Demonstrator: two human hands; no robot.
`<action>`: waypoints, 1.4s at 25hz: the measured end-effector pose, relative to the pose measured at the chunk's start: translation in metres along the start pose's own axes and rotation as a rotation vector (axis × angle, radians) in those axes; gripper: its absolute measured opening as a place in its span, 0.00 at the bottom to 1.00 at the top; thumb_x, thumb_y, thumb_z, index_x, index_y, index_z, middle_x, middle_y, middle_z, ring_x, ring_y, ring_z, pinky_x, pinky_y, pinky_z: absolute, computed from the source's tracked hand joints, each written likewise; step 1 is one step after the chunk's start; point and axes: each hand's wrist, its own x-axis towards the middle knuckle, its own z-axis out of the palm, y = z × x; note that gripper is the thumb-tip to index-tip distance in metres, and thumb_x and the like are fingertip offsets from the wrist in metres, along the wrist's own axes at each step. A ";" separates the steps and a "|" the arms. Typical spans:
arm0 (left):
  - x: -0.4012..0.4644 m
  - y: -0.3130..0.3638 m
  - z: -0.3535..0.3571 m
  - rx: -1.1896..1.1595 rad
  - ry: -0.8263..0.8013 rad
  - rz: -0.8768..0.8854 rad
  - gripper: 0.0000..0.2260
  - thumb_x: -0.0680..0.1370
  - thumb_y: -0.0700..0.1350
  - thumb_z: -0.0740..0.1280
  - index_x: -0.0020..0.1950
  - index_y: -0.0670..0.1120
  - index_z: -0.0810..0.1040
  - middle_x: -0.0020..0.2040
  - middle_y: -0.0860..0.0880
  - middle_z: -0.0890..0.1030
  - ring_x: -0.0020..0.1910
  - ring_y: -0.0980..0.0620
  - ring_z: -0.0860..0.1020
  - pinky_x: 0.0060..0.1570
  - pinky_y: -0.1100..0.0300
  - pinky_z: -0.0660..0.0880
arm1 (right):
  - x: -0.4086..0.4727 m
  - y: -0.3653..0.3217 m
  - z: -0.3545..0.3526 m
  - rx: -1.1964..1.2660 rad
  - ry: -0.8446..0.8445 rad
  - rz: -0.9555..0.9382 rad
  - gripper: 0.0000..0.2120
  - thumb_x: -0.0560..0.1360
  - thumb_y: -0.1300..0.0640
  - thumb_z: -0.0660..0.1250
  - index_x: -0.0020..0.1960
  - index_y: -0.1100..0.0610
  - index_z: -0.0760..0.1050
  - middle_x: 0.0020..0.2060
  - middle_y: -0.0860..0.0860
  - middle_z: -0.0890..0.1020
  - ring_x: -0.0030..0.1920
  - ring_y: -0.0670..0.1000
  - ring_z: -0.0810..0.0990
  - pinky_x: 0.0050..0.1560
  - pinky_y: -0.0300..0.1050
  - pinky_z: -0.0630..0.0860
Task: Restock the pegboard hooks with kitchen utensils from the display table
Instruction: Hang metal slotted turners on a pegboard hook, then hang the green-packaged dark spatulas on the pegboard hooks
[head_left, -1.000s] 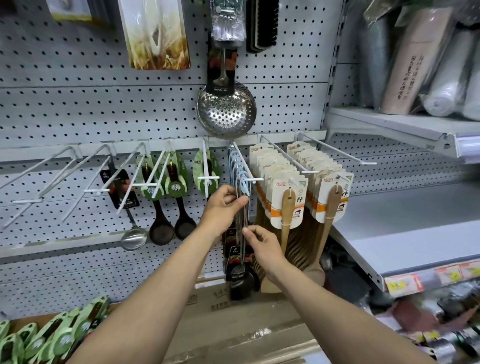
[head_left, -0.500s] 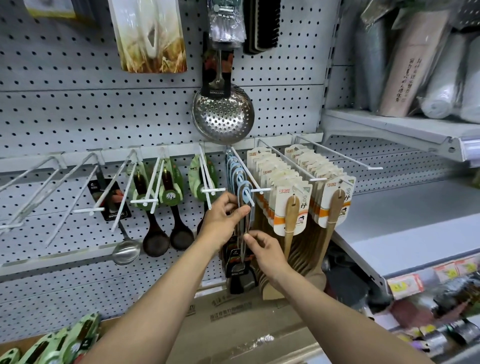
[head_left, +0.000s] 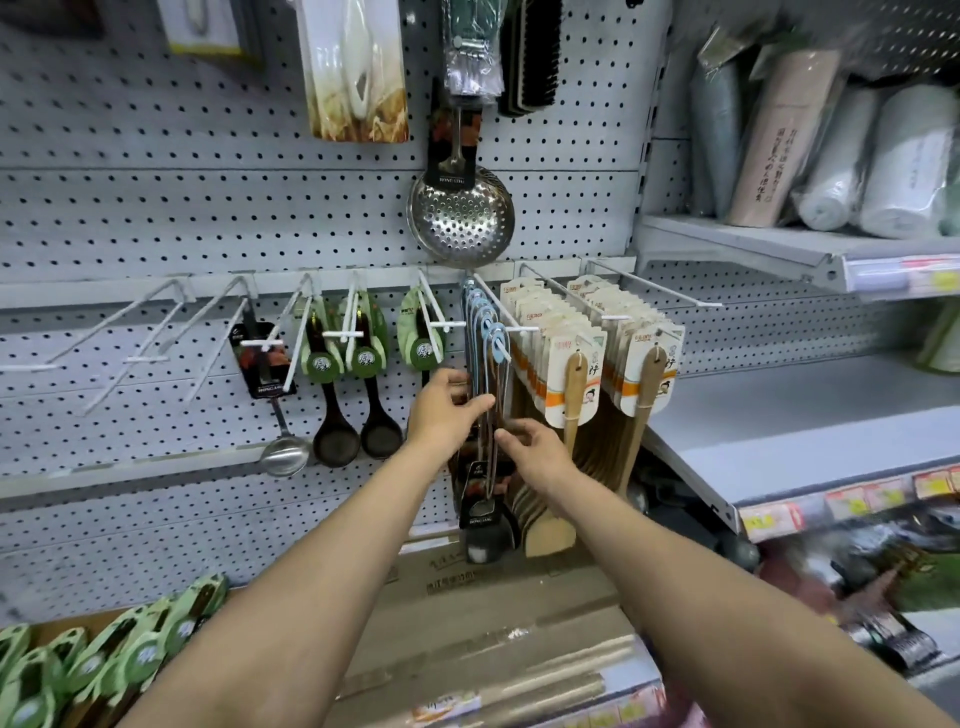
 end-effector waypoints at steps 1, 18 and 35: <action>-0.013 0.000 -0.008 0.138 0.022 -0.005 0.24 0.72 0.51 0.75 0.65 0.48 0.71 0.63 0.48 0.79 0.60 0.48 0.77 0.58 0.54 0.74 | -0.009 -0.007 -0.005 -0.117 -0.002 0.001 0.19 0.80 0.47 0.65 0.67 0.55 0.74 0.60 0.53 0.81 0.62 0.54 0.78 0.63 0.50 0.75; -0.291 0.019 -0.239 0.880 0.322 0.091 0.30 0.74 0.54 0.71 0.73 0.53 0.65 0.72 0.48 0.68 0.70 0.44 0.65 0.66 0.48 0.68 | -0.256 -0.188 0.046 -0.997 -0.138 -0.796 0.30 0.79 0.42 0.63 0.77 0.51 0.60 0.73 0.55 0.68 0.73 0.58 0.65 0.68 0.56 0.67; -0.276 -0.127 -0.555 0.882 0.301 0.025 0.28 0.74 0.53 0.72 0.71 0.52 0.67 0.68 0.45 0.71 0.68 0.43 0.67 0.64 0.47 0.70 | -0.292 -0.293 0.385 -0.928 -0.260 -0.731 0.29 0.79 0.44 0.64 0.76 0.49 0.60 0.73 0.53 0.68 0.72 0.57 0.66 0.66 0.55 0.70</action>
